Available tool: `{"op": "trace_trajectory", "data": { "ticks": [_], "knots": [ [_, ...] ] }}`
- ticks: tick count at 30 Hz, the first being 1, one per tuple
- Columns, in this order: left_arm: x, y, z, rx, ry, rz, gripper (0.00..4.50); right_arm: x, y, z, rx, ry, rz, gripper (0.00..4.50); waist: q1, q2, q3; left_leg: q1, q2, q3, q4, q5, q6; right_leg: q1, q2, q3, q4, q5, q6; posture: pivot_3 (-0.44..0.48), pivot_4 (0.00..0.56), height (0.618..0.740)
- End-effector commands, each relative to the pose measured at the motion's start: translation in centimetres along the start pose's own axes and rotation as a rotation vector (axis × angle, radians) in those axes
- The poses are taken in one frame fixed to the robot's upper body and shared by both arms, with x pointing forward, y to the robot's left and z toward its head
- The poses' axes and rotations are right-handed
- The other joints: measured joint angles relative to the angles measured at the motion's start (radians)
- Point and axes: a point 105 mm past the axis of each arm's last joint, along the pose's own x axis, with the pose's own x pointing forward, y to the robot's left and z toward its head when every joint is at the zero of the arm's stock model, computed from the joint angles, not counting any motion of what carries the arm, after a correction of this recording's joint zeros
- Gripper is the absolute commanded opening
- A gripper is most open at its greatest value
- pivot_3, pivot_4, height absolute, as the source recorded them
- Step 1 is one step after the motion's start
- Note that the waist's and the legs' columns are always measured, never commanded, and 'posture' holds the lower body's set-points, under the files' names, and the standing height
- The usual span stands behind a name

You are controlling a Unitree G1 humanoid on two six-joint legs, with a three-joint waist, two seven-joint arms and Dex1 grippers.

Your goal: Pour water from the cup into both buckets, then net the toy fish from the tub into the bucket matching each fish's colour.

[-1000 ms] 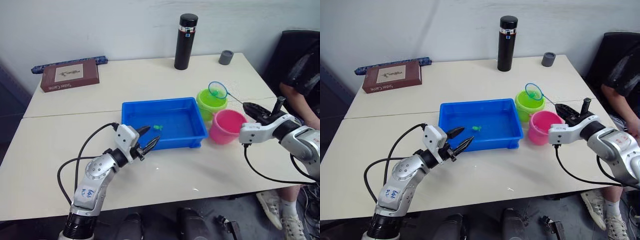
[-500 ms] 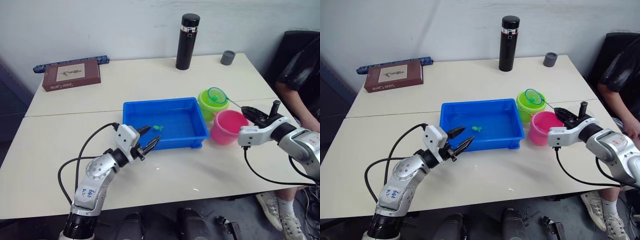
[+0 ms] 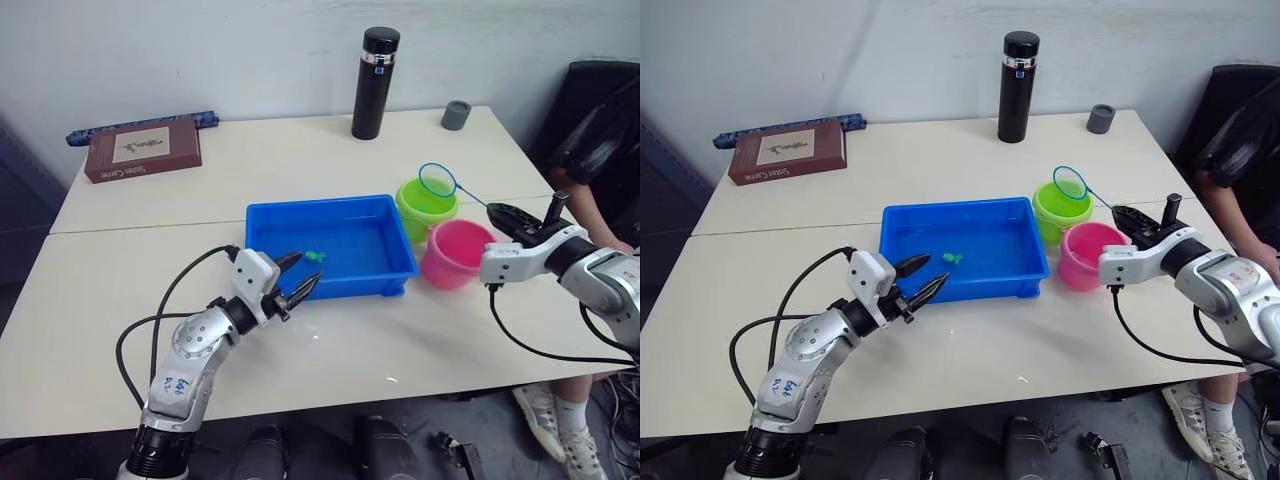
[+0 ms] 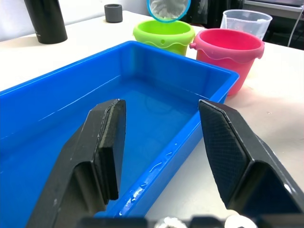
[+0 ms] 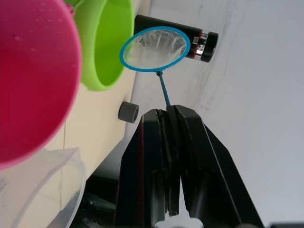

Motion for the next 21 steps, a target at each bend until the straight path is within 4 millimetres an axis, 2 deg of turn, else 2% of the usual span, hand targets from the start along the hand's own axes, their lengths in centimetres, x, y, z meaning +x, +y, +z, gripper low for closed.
{"op": "trace_trajectory", "data": {
  "ticks": [1,3,5,8,13,16,21],
  "knots": [
    [0.1,-0.3,0.8,0.013,-0.032,-0.013,2.67,-0.3,-0.3,0.0,-0.009,-0.002,-0.010,0.00,0.000,0.000,0.000,0.000,0.000,0.000,0.000,0.000,0.000,0.000,0.000,0.000,0.000,0.000,0.000,0.000,0.150,0.740],
    [0.2,-0.1,0.9,0.014,-0.032,-0.007,2.67,-0.1,-2.0,-0.7,0.006,0.026,-0.066,0.00,0.001,0.000,0.000,0.000,0.000,0.000,0.000,0.000,0.000,0.000,0.000,0.000,0.000,0.000,0.000,0.000,0.150,0.740],
    [0.1,-0.1,0.9,0.014,-0.033,-0.006,2.67,0.0,-2.3,-1.0,0.018,0.041,-0.073,0.00,0.001,0.000,0.000,0.000,0.000,0.000,0.000,0.000,0.000,0.000,0.000,0.000,0.000,0.000,0.000,0.000,0.150,0.740],
    [0.1,-0.1,0.9,0.016,-0.031,-0.003,2.67,0.1,-2.7,-0.6,0.098,0.036,-0.090,0.00,-0.002,0.000,0.000,0.000,0.000,0.000,0.000,0.000,0.000,0.000,0.000,0.000,0.000,0.000,0.000,0.000,0.150,0.740],
    [-0.3,0.5,0.7,0.019,-0.017,0.030,2.67,1.0,-4.8,0.1,0.286,0.017,-0.139,0.00,-0.001,0.000,0.000,0.000,0.001,0.000,0.000,0.000,0.000,0.000,0.001,0.000,0.000,0.000,0.000,0.000,0.150,0.740],
    [-1.2,1.0,0.1,0.020,0.011,0.082,2.67,1.6,-5.3,3.0,0.521,-0.080,-0.112,0.00,-0.003,0.000,0.000,0.000,0.000,0.000,0.000,0.000,0.000,0.000,0.000,0.000,0.000,0.000,0.000,0.000,0.150,0.740],
    [-2.3,1.3,-0.4,0.005,0.038,0.144,2.67,1.8,-5.7,7.5,0.775,-0.244,0.008,0.00,-0.002,0.000,0.000,0.001,0.002,-0.001,-0.001,0.000,0.000,0.000,0.001,-0.001,0.000,0.000,0.000,0.000,0.150,0.740]
  ]
}}
